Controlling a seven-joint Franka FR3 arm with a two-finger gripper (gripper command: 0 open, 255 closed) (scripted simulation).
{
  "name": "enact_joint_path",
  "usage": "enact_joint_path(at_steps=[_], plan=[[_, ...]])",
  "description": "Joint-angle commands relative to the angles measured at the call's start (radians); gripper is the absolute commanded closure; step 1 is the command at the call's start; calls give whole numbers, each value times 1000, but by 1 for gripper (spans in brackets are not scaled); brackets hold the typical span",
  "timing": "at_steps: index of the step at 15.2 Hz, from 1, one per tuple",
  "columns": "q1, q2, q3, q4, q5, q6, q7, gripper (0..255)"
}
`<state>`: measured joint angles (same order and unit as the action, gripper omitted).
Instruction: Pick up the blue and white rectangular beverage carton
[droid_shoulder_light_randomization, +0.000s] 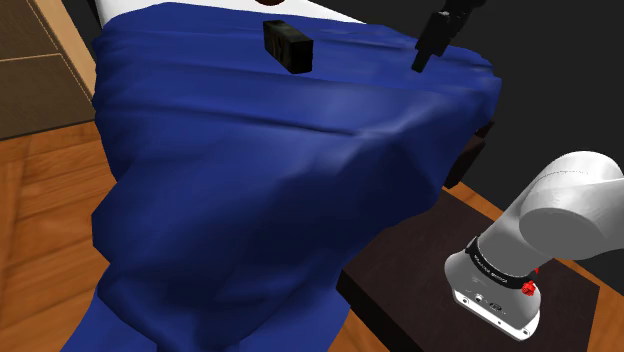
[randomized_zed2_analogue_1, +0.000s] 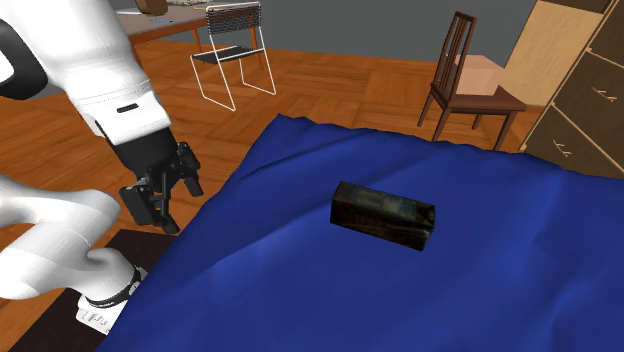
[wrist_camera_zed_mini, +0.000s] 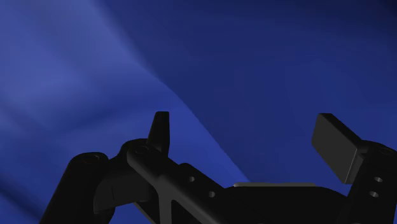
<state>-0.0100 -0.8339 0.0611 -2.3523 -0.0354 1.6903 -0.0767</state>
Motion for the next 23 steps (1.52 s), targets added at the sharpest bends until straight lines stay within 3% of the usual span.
enact_joint_path(at_steps=[1, 8, 14, 19, 23], plan=[[0, 0, 0, 0, 0, 0, 0, 0], [-22, 317, 75, 252, 28, 9, 132, 0], [-36, 594, 128, 525, 18, -36, 246, 0], [-31, 842, 159, 810, -11, -116, 340, 0], [-4, 1071, 171, 1112, -47, -222, 409, 0]])
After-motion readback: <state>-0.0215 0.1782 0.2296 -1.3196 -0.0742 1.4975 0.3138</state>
